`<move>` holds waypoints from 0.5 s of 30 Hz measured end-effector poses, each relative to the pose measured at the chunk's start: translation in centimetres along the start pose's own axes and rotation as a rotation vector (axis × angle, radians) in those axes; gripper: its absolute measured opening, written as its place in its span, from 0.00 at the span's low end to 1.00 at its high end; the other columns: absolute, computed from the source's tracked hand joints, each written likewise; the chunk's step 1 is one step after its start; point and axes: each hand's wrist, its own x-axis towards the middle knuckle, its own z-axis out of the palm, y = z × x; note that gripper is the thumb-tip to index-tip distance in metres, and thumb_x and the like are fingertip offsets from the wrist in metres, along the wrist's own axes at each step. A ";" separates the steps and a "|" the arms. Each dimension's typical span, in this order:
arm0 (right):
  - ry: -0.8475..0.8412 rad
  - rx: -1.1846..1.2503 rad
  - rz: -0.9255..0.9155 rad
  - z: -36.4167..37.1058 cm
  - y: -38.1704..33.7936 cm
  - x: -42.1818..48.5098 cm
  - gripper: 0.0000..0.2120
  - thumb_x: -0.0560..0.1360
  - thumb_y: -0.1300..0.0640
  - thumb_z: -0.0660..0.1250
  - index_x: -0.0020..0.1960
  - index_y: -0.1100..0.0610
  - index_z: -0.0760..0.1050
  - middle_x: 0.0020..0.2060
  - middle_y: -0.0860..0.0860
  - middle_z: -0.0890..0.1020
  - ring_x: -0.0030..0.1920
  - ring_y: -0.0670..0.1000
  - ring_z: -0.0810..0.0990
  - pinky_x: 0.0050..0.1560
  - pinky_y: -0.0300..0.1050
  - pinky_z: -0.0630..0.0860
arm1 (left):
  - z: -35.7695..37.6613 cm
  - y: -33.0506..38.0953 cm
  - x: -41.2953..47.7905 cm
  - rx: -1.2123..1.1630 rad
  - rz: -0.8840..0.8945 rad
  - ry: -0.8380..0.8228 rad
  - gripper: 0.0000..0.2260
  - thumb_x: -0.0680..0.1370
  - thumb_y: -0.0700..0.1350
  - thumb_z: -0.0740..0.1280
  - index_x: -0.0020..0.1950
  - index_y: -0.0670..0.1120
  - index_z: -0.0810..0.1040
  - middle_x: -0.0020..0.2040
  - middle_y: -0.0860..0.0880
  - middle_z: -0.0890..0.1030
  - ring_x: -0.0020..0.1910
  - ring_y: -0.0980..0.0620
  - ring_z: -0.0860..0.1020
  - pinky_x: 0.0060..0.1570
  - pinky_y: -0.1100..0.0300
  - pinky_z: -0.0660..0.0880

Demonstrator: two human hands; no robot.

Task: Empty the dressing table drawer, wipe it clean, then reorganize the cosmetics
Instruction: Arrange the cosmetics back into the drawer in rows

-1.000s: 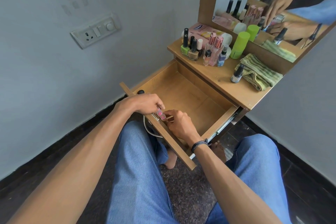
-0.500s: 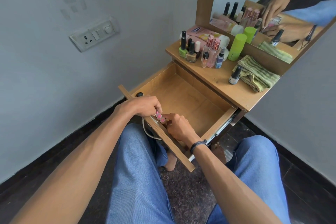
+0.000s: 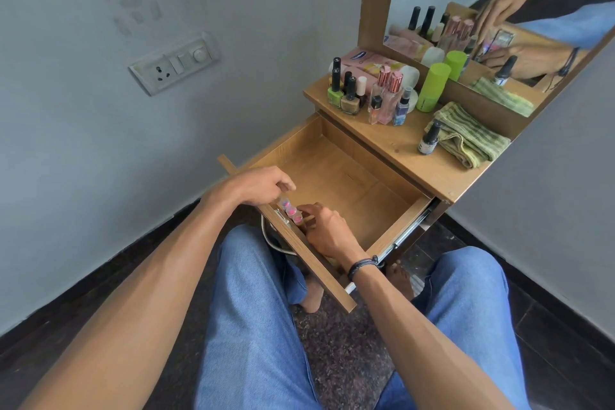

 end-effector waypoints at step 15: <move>0.925 0.121 -0.250 -14.8 -0.8 -1.3 0.13 0.75 0.67 0.67 0.57 0.60 0.80 0.50 0.52 0.80 0.46 0.47 0.79 0.46 0.44 0.80 | -2.4 7.9 2.9 -0.483 0.261 0.506 0.15 0.79 0.36 0.70 0.66 0.45 0.80 0.55 0.50 0.83 0.50 0.56 0.81 0.52 0.69 0.72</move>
